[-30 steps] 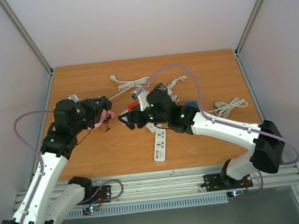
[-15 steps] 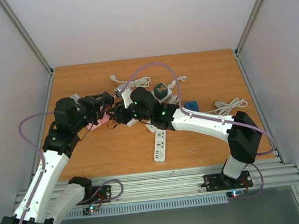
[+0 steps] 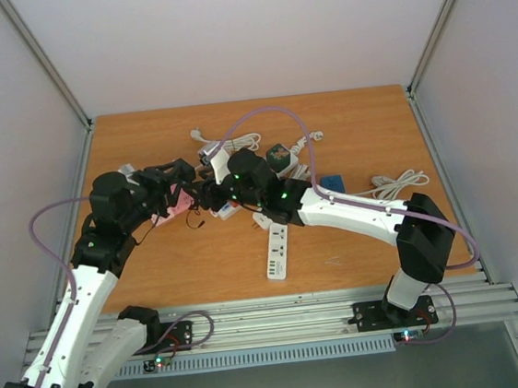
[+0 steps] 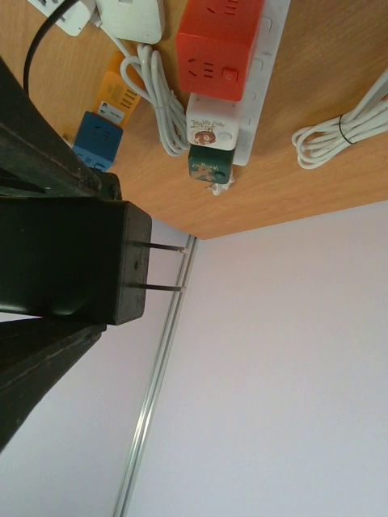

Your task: Insert the plug

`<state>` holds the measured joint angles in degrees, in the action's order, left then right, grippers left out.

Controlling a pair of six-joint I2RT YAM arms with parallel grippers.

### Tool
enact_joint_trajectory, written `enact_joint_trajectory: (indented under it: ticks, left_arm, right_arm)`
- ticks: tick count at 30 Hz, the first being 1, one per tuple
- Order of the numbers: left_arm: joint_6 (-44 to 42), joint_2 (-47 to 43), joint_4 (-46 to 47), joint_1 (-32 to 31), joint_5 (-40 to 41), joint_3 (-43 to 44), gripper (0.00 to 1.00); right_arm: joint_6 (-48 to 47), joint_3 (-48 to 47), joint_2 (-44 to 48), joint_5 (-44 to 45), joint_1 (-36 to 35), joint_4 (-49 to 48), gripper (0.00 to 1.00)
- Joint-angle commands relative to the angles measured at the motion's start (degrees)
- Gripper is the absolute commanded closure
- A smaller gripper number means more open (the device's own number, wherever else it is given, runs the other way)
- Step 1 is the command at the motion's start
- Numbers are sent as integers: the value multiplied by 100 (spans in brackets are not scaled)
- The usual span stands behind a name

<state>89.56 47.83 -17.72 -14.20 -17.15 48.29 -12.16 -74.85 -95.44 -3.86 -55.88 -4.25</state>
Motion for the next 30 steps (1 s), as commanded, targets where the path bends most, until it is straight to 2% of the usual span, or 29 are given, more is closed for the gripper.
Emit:
enact_joint_trajectory:
  ticks: [1,2,5,7,12,18,23,26,27,28,30]
  left_arm:
    - [-22,-103,195,20,28,-60,60]
    - [-39,-109,186,14,42,-72,60]
    - [-60,-72,193,14,9,-90,60]
    - [-55,-41,231,13,-45,-105,60]
    - [-22,-69,244,15,-61,-116,60]
    - [-27,-99,249,17,-46,-189,60]
    - [70,-141,344,18,-45,-285,60]
    - [99,-194,451,15,30,-392,59]
    - [119,-210,530,18,48,-447,56]
    - [44,-209,548,14,76,-463,52]
    - [-299,-182,264,21,160,-367,37]
  right_arm:
    - [-199,-80,305,-85,-19,-258,41]
    - [-233,-32,344,-155,-16,-293,41]
    - [-250,163,478,-305,-14,-487,28]
    - [-187,132,469,-201,-11,-473,23]
    - [-82,-308,175,204,-7,34,30]
    - [19,-333,-97,199,-4,-121,35]
    - [-93,-556,-290,193,-9,-17,50]
    - [-203,-566,-341,165,-4,-98,69]
    - [-306,-574,-351,199,-10,-124,78]
    - [-441,-575,-346,208,-3,-136,83]
    - [-804,-555,-308,145,39,-152,89]
